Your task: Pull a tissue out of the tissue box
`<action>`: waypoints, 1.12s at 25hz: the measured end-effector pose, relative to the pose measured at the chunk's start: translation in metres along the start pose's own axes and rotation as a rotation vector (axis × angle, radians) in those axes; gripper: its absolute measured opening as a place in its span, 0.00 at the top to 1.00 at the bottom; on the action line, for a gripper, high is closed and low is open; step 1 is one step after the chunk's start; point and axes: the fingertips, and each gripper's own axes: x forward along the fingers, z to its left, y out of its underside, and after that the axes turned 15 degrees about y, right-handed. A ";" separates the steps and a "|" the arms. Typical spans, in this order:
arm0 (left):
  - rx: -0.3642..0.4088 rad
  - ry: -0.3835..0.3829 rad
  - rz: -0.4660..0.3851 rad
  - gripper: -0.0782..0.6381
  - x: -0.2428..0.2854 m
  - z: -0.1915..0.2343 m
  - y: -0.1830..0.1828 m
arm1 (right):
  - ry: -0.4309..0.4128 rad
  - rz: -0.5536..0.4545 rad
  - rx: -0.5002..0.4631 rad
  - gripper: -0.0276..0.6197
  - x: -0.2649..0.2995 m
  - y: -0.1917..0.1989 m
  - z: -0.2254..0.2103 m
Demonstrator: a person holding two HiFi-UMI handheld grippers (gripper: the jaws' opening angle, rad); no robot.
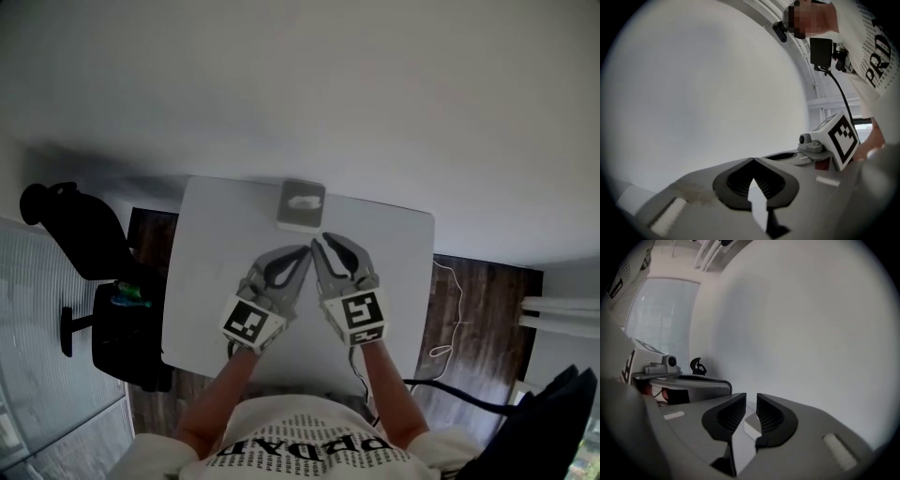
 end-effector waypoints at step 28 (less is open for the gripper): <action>-0.057 -0.094 0.069 0.90 0.028 0.088 0.092 | 0.064 0.149 0.020 0.79 0.100 0.090 -0.022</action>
